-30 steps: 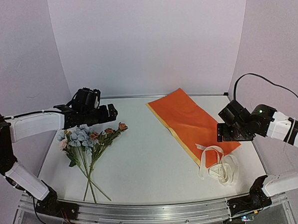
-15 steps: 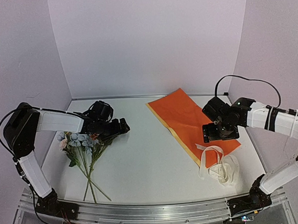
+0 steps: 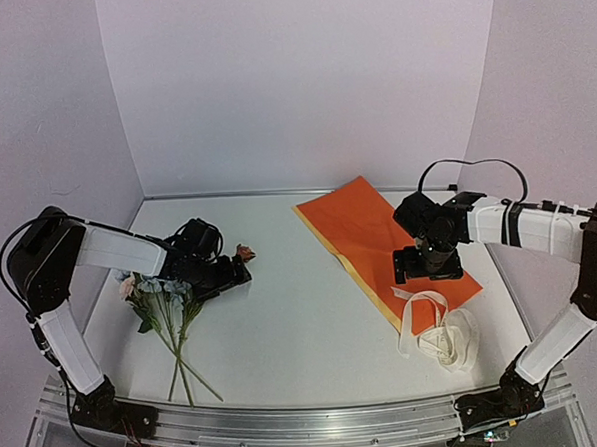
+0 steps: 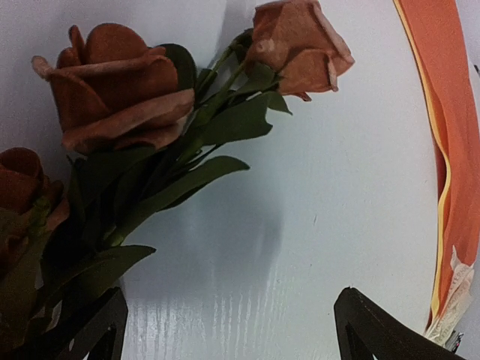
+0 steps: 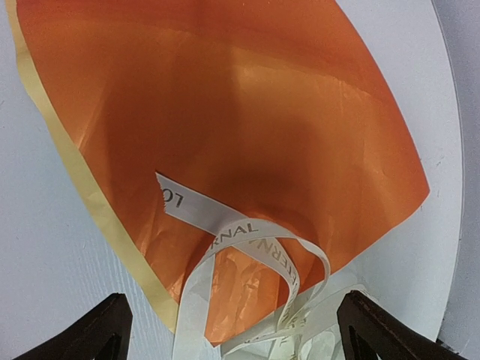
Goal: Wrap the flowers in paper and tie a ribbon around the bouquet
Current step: Move the fake flower to the corner of the board.
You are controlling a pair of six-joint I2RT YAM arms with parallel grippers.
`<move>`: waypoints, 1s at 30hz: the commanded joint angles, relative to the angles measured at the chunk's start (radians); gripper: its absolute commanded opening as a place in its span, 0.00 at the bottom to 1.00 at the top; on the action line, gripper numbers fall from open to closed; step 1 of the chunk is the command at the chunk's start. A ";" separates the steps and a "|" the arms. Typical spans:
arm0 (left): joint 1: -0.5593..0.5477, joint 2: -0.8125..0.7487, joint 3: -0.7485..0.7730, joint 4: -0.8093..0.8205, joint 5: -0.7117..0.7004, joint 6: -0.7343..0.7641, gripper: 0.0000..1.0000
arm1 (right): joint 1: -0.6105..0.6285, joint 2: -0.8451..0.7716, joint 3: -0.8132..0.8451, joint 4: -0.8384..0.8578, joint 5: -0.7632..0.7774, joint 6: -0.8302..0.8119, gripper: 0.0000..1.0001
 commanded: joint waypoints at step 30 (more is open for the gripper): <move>0.292 -0.124 0.101 -0.131 0.129 0.205 1.00 | -0.122 -0.102 -0.324 0.133 -0.108 0.114 0.98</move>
